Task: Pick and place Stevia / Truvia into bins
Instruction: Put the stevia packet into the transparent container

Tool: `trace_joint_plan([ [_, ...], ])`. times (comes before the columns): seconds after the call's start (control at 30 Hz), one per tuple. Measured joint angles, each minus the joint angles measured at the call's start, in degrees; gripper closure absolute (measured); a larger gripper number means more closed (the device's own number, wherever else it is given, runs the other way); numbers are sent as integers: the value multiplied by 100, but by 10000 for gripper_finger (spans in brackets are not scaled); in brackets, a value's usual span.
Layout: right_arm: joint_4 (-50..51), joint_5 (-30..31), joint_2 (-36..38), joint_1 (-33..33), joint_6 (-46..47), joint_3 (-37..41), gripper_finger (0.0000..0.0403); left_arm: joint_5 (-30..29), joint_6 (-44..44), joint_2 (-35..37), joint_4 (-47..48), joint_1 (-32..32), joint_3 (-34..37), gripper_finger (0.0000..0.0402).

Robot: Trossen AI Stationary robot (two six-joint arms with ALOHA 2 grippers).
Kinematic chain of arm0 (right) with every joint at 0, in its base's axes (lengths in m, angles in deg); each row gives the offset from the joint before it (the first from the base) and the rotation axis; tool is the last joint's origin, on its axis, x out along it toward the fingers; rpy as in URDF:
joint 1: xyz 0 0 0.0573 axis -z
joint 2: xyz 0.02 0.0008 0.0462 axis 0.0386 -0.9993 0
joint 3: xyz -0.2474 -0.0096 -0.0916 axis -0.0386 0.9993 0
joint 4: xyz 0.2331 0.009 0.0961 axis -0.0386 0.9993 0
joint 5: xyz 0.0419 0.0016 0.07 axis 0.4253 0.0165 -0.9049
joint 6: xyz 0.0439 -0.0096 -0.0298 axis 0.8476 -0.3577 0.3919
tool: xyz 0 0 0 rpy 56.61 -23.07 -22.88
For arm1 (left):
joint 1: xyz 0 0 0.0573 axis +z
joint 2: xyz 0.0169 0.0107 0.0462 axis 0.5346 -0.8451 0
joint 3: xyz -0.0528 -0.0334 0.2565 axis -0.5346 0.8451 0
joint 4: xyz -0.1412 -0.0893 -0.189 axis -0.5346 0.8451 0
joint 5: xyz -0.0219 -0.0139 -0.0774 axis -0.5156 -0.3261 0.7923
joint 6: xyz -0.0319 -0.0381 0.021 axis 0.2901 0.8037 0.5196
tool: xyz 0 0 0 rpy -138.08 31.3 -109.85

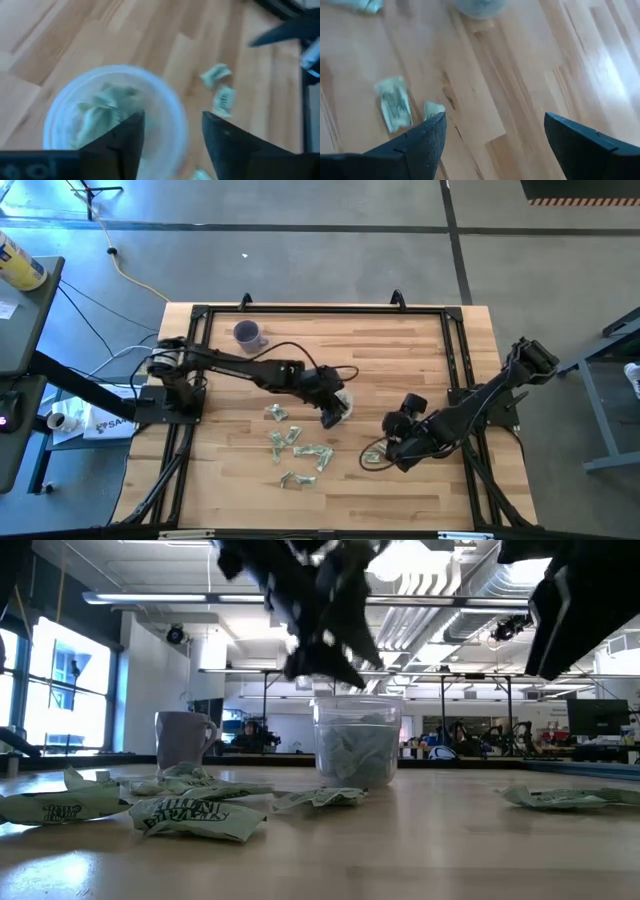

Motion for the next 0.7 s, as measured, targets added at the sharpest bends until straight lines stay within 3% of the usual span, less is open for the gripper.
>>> trace_joint_plan([
  [0.13, -75, -108, 0, -77, -702, 2, 80, -528, -5, 359, 737, -532, -424, 151],
  [0.3, -857, -287, 0, -11, -834, 260, 80, -1658, 213, 778, 1815, -1263, -796, 164],
  [0.4, -1691, -745, -9, 37, -514, 726, 80, -2229, 788, 982, 2411, -1671, -814, 178],
  [0.53, -2296, -824, -8, 2, 49, 1144, 80, -2961, 1707, 1223, 3197, -2189, -814, 194],
  [0.7, -3029, -1071, -7, -20, -201, 1652, 80, -3440, 2743, 1300, 4278, -2566, -814, 204],
])
